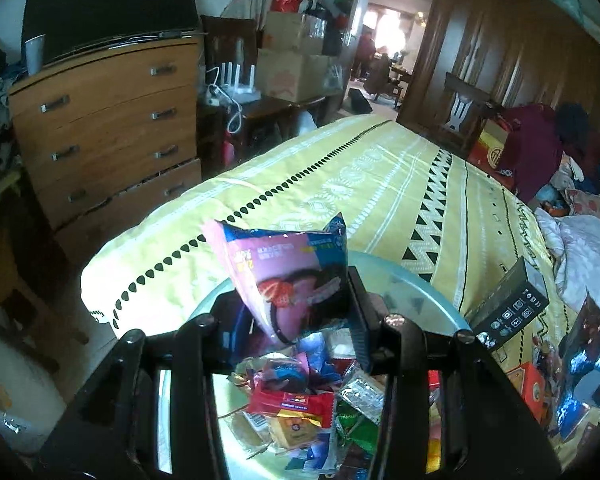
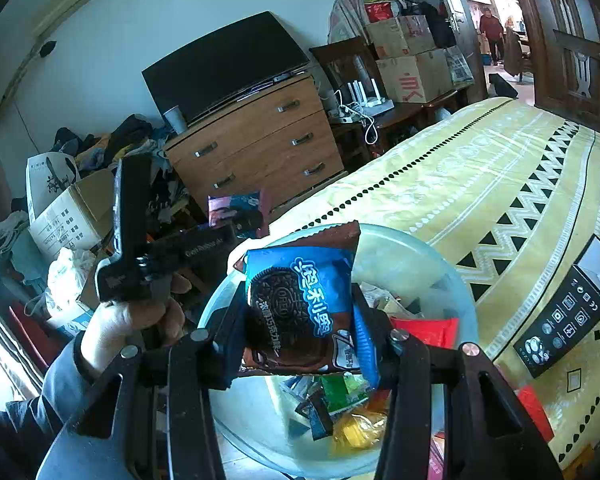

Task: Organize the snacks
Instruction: 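Carry both packets over the glass bowl and open both tools to drop them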

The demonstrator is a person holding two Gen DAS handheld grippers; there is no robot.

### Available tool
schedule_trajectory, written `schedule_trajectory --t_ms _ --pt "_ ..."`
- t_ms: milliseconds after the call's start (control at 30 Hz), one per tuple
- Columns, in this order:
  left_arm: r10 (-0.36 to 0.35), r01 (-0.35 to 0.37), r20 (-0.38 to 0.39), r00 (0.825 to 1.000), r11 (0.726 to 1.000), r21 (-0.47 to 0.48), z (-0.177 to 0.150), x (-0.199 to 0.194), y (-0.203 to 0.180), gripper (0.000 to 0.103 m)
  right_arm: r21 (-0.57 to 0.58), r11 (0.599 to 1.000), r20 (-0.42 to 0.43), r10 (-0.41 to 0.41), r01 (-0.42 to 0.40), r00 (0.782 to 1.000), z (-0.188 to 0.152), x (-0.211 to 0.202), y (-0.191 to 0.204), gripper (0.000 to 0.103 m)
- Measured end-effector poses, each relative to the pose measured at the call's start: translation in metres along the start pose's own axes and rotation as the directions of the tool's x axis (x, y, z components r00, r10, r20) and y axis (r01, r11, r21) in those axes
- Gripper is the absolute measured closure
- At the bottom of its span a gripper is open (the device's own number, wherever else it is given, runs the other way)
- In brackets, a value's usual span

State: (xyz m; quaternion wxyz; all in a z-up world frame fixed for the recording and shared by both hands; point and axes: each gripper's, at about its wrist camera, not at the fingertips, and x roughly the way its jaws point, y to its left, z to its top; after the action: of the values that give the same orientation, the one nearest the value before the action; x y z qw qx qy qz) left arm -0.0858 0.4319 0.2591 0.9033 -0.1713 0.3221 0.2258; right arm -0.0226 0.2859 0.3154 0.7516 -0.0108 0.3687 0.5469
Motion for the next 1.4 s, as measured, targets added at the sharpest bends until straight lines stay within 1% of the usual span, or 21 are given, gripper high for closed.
schedule_trajectory --t_ms 733,933,1133,1200,1233,1267,1300,1333,1367,1400 --pt "-0.007 0.008 -0.008 1.0 1.0 0.012 0.003 0.003 0.013 0.06 -0.005 1.0 -0.012 0.0 -0.001 1.0 0.003 0.015 0.003 0.053" --pt "-0.003 0.003 -0.009 1.0 1.0 0.014 0.004 0.003 0.014 0.06 -0.003 1.0 -0.013 0.0 0.0 1.0 0.003 0.014 0.003 0.053" --pt "0.004 -0.004 -0.019 1.0 1.0 0.017 0.001 0.009 0.017 0.06 0.007 1.0 -0.029 0.003 -0.003 1.0 0.002 0.024 -0.001 0.053" --pt "0.001 0.0 -0.026 1.0 1.0 0.021 0.002 0.009 0.015 0.057 0.005 1.0 -0.04 0.003 -0.003 0.999 0.003 0.028 -0.001 0.053" --pt "0.001 0.0 -0.031 1.0 1.0 0.026 0.002 0.01 0.013 0.054 0.001 1.0 -0.046 -0.002 0.002 0.999 0.004 0.03 -0.001 0.052" --pt "0.004 -0.003 -0.033 0.999 0.999 0.036 0.001 0.01 0.011 0.043 -0.008 1.0 -0.053 -0.021 0.021 0.998 0.006 0.032 0.0 0.044" --pt "0.009 -0.008 -0.028 1.0 0.999 0.044 0.0 0.009 0.01 0.029 -0.012 0.999 -0.052 -0.04 0.039 0.998 0.006 0.032 0.0 0.038" --pt "0.02 -0.02 -0.016 1.0 0.998 0.052 0.0 0.006 0.008 0.024 -0.013 0.998 -0.037 -0.062 0.062 0.997 0.007 0.028 0.0 0.026" --pt "0.031 -0.031 -0.006 1.0 0.998 0.059 -0.001 0.003 0.006 0.017 -0.012 0.998 -0.026 -0.07 0.069 0.997 0.007 0.025 0.001 0.025" --pt "0.036 -0.036 0.0 0.999 0.997 0.064 -0.001 0.001 0.003 0.016 -0.004 0.998 -0.01 -0.069 0.069 0.998 0.005 0.017 0.0 0.025"
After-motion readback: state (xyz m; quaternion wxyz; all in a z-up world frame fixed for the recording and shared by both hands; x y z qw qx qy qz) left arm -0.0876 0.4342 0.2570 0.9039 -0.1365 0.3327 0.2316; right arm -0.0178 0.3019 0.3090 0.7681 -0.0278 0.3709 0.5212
